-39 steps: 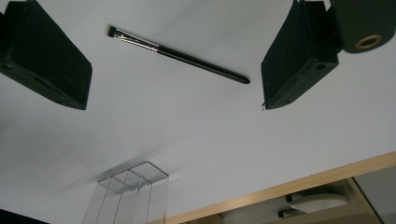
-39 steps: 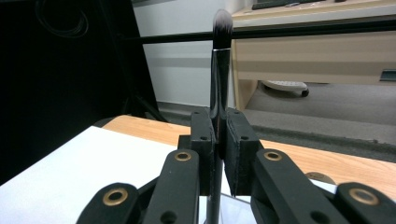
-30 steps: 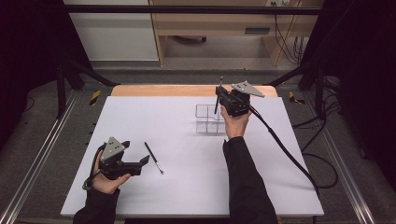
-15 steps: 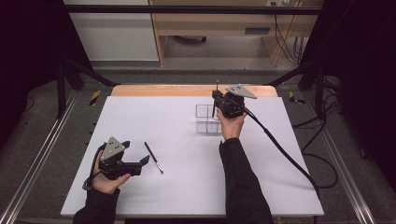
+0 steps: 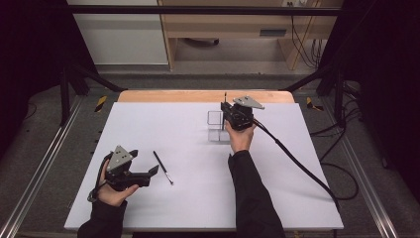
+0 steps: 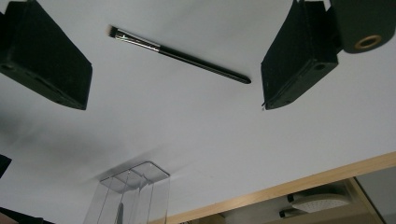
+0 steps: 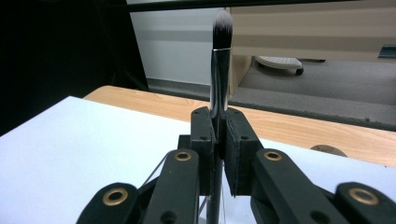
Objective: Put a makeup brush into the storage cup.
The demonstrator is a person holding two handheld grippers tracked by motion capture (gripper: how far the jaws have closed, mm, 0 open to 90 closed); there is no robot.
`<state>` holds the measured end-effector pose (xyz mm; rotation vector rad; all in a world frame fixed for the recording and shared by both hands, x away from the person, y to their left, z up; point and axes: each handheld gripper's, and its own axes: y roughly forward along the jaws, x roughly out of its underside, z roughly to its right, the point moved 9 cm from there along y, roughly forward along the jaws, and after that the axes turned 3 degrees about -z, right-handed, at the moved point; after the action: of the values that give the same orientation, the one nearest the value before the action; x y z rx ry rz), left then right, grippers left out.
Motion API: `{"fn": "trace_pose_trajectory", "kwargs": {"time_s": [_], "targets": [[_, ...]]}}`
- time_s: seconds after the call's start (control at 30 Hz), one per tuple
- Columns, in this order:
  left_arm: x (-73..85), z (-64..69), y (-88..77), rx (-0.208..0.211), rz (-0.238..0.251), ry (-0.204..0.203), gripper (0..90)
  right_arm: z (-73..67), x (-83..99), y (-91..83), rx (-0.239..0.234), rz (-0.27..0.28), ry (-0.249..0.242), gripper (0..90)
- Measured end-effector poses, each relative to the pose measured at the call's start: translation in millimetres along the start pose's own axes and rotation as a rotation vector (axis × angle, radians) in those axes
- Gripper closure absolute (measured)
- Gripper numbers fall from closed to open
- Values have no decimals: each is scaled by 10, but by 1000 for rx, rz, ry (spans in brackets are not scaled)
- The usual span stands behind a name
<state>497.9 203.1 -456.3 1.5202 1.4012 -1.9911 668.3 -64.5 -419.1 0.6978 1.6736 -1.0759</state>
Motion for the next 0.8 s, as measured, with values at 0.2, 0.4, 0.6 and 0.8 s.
{"fn": "trace_pose_trajectory", "kwargs": {"time_s": [0.2, 0.4, 0.6, 0.8], "targets": [[0, 2, 0, 1, -1, 1, 80, -5, 89, 36, 19, -28, -8, 839], [3, 7, 3, 1, -3, 0, 82, -7, 152, 47, 9, -35, 9, 839], [8, 9, 10, 2, -6, 1, 82, -7, 230, 47, 5, -58, 10, 837], [12, 12, 17, 2, -9, 1, 83, 11, 293, 39, 13, -93, 0, 834]]}}
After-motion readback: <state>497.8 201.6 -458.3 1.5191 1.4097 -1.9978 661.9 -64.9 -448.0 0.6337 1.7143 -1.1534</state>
